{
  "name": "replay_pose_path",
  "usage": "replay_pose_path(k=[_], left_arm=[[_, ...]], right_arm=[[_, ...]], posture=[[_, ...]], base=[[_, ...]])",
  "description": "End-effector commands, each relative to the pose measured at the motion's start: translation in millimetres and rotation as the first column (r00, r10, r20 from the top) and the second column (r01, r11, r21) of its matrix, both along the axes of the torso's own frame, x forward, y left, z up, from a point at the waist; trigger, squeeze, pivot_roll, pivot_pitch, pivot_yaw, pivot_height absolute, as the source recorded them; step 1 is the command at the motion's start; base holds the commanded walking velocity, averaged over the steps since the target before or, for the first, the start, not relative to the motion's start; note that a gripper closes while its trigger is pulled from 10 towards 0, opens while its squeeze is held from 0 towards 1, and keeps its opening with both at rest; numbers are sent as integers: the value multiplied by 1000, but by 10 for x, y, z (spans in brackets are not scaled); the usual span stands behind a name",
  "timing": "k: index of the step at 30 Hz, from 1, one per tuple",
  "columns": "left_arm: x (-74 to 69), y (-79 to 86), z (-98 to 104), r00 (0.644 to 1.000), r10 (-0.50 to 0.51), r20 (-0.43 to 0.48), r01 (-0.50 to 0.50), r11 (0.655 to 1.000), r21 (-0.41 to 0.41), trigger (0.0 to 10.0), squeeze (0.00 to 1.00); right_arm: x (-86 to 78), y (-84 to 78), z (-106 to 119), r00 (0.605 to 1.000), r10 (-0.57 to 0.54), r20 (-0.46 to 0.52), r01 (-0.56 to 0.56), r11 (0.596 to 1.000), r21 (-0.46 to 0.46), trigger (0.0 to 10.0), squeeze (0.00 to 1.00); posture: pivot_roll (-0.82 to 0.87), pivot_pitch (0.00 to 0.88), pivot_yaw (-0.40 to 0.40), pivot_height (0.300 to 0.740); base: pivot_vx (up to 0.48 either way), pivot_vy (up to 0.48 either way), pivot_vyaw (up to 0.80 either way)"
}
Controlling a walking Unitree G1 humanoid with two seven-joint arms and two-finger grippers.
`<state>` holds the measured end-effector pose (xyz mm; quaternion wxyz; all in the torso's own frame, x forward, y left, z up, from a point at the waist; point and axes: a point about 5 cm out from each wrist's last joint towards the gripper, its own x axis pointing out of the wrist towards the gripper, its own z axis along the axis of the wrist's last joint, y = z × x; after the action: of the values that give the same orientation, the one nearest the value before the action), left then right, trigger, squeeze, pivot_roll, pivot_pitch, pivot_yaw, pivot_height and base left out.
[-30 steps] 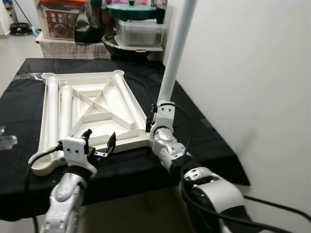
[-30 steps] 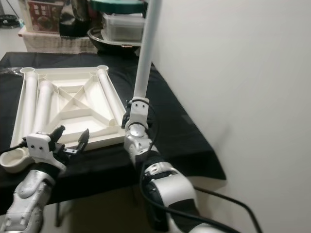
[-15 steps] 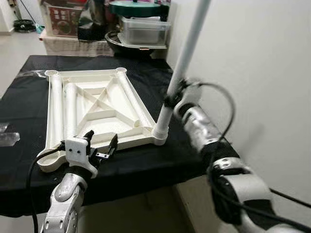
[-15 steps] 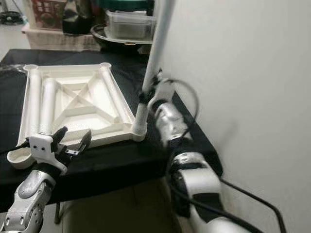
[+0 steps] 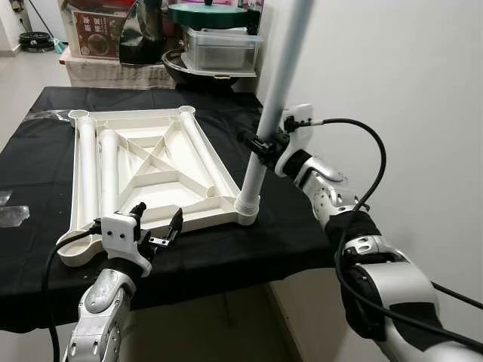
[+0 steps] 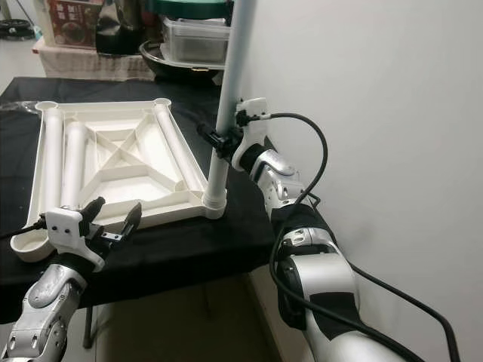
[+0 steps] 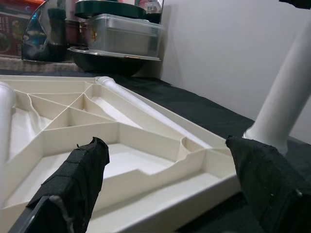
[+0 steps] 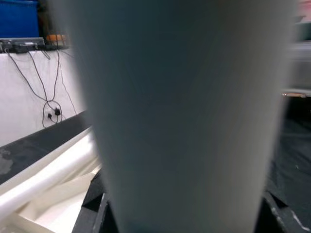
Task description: Building children table
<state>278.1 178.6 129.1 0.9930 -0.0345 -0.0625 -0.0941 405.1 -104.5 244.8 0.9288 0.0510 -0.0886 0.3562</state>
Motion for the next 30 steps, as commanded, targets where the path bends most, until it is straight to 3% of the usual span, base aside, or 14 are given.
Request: replay_pose_path(k=[1,3,6,7,8,9,10,11,12,16,17,20,22,30], left_arm=[[1,-13,-24,1000,-13,-4,13,1000,11,10000,0],[-2,-11,-25,1000,-13,-5,13,1000,13,10000,0],[-13,8,-24,1000,-10,-6,10,1000,14,10000,0],[-15,10,-24,1000,-10,-6,10,1000,13,10000,0],[-15,10,-24,1000,-10,-6,10,1000,13,10000,0],[-10,2,-27,1000,-13,-8,13,1000,13,10000,0],[-10,2,-27,1000,-13,-8,13,1000,13,10000,0],[-7,-4,-30,1000,-15,-9,15,1000,12,10000,0],[2,-17,-33,1000,-21,-12,21,1000,12,10000,0],[8,-26,-34,1000,-25,-14,25,1000,13,10000,0],[19,-36,-35,999,-30,-15,30,999,13,10000,0],[19,-36,-35,999,-30,-15,30,999,13,10000,0],[31,-37,-34,999,-30,-17,30,999,19,10000,0],[26,-23,-42,1000,-23,-20,24,999,22,10000,0]], right_arm=[[29,-3,-133,996,-49,-79,47,999,-25,0,0],[53,-33,-145,990,-105,-97,101,994,-44,0,0],[147,-207,-241,866,-436,-247,430,899,-82,0,0],[153,-232,-260,836,-479,-267,472,876,-93,0,0],[153,-232,-260,836,-479,-267,472,876,-93,0,0],[153,-221,-291,787,-538,-303,539,838,-87,0,0],[153,-221,-291,787,-538,-303,539,838,-87,0,0],[150,-207,-311,754,-570,-327,579,811,-82,0,0],[131,-81,-345,723,-595,-350,607,790,-89,0,0],[114,10,-366,706,-608,-364,621,778,-95,0,0],[68,227,-417,700,-607,-375,619,778,-104,0,0],[68,227,-417,700,-607,-375,619,778,-104,0,0],[-56,580,-554,686,-611,-396,617,776,-128,0,0],[-94,656,-607,672,-620,-405,624,769,-141,0,0]], posture=[[102,0,-159,740],[102,0,-159,740],[100,0,-158,740],[100,0,-158,740],[100,0,-158,740],[89,0,-150,740],[89,0,-150,740],[89,0,-150,740],[79,0,-144,740],[79,0,-144,740],[72,0,-138,740],[72,0,-138,740],[84,0,-147,740],[89,0,-154,740]], base=[[0,0,0],[0,0,0],[0,0,0],[0,0,0],[0,0,0],[0,0,0],[0,0,0],[0,0,0],[0,0,0],[0,0,0],[0,0,0],[0,0,0],[0,0,0],[0,0,0]])
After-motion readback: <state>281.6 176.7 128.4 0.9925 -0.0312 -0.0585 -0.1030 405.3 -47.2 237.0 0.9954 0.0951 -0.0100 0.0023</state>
